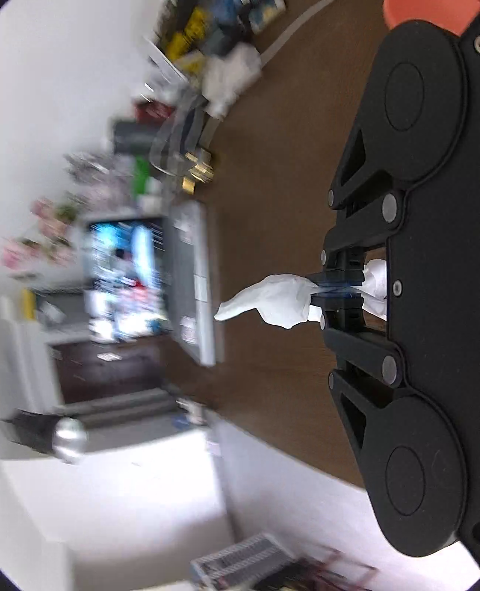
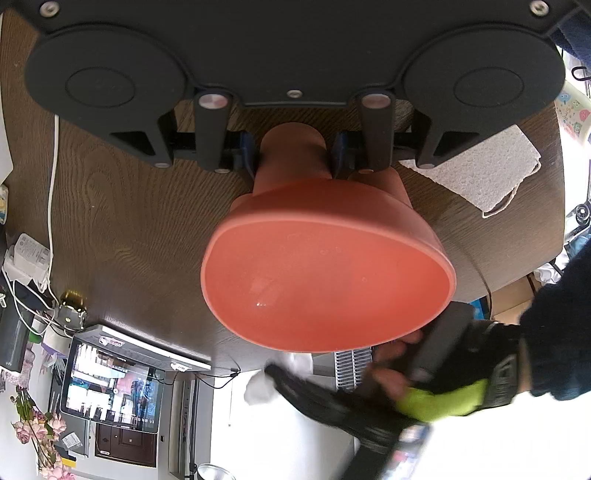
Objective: Clean bowl
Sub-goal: 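Drop the white tissue on the table by opening the left gripper, then set the pink bowl upright on the table and open the right gripper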
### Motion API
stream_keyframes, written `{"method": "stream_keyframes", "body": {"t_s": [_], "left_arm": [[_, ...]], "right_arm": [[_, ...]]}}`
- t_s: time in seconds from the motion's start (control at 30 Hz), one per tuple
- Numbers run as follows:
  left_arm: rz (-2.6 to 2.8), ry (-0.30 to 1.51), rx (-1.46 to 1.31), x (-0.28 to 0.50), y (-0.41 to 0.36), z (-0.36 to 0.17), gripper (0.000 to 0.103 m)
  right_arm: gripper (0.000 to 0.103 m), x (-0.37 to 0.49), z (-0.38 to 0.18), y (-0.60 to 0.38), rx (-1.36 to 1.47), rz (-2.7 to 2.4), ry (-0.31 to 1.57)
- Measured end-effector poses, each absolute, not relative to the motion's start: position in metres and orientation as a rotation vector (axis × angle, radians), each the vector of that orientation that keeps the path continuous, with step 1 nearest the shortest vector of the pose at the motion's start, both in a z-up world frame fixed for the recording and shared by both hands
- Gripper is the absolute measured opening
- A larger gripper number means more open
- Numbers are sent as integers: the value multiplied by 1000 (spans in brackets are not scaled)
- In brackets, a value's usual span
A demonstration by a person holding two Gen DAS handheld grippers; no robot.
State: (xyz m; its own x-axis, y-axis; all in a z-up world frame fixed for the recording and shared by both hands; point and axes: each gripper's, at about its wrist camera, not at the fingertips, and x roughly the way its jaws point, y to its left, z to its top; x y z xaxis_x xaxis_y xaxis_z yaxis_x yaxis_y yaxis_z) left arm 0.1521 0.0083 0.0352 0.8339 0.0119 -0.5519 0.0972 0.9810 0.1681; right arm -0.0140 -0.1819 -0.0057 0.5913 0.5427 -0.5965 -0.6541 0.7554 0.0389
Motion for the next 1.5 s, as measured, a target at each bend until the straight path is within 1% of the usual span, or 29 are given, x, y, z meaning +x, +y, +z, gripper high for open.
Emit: {"method": "stream_keyframes", "body": {"t_s": [0.1, 0.13, 0.17, 0.2, 0.23, 0.27, 0.47, 0.53, 0.67, 0.83, 1.0, 1.03, 1.1, 1.3, 1.5], "left_arm": [[11, 640, 194, 160, 12, 23, 4], [25, 657, 178, 162, 15, 19, 6], [40, 673, 162, 164, 19, 15, 11], [46, 683, 151, 164, 21, 13, 37], [44, 688, 143, 163, 24, 13, 82], [41, 684, 148, 161, 24, 12, 102], [35, 654, 179, 152, 20, 17, 103], [33, 635, 158, 144, 23, 24, 103], [52, 615, 156, 131, 20, 36, 103], [162, 603, 203, 86, 25, 40, 103], [169, 595, 125, 44, 51, 41, 103], [172, 592, 110, 38, 56, 42, 103], [177, 585, 80, 24, 66, 44, 103], [130, 591, 23, -5, 72, 39, 103], [106, 580, 18, -14, 61, 31, 103]], "right_arm": [[44, -14, -6, -182, -190, 696, 626], [44, -14, -6, -182, -191, 695, 626], [44, -15, -6, -182, -190, 696, 626], [44, -15, -6, -182, -190, 698, 624], [44, -15, -6, -182, -192, 697, 624], [44, -15, -6, -182, -193, 696, 623], [45, -13, -6, -181, -194, 692, 623], [48, -13, -6, -181, -194, 686, 624], [50, -13, -6, -182, -193, 680, 625], [51, -13, -6, -181, -189, 666, 623], [51, -12, -6, -178, -178, 638, 626], [51, -10, -6, -176, -171, 623, 627], [43, -6, -5, -171, -151, 577, 628], [42, 8, -4, -166, -111, 491, 625], [42, 51, -4, -159, -109, 300, 611]]}}
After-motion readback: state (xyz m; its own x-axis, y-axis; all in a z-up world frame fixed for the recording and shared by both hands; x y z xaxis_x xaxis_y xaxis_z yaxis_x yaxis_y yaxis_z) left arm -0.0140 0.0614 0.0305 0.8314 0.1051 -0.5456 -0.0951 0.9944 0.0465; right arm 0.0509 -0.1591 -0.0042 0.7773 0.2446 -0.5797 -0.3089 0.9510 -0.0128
